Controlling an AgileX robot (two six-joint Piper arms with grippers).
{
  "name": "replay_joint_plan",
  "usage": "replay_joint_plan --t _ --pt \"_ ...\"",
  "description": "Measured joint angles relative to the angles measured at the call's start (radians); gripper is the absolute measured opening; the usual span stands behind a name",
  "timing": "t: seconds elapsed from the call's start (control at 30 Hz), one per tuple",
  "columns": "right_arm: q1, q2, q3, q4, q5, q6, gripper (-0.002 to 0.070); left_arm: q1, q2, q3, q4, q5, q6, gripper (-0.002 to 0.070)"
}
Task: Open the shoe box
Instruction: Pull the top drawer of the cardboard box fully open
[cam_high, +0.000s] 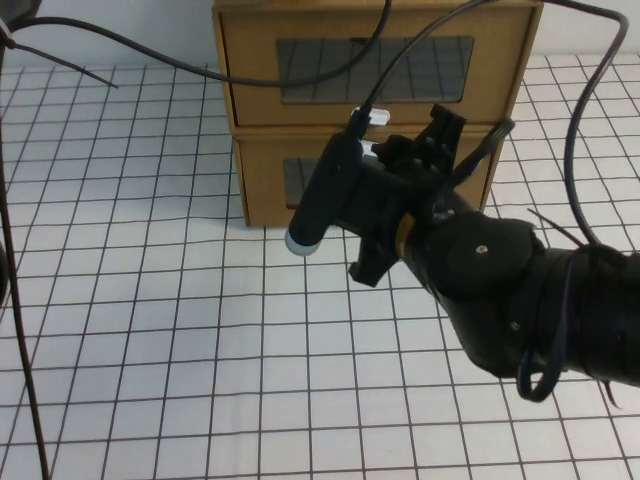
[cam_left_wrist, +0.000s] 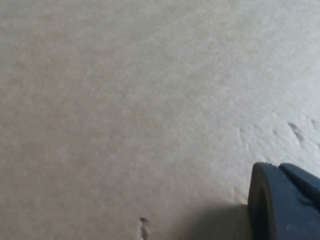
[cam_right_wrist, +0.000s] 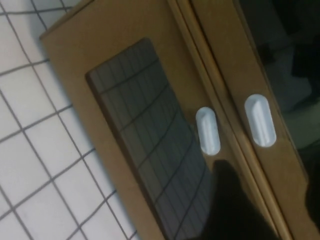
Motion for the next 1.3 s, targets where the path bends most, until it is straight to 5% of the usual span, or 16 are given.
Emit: replay_joint_plan --t 0.13,0.67,1.3 --pt "-0.015 0.051 -0.076 -0.018 -0.006 0.025 0.0352 0.000 0.000 -0.002 0.000 0.021 -0.005 -0.0003" --pt "-0.130 0.177 -0.207 0.012 -0.057 -0.187 0.0305 0.000 -0.002 -0.010 0.017 0.047 -0.038 -0.0003" --pt "-0.172 0.279 -0.279 -0.042 -0.109 -0.197 0.0280 0.000 -0.002 -0.010 0.017 0.047 -0.046 -0.0003"
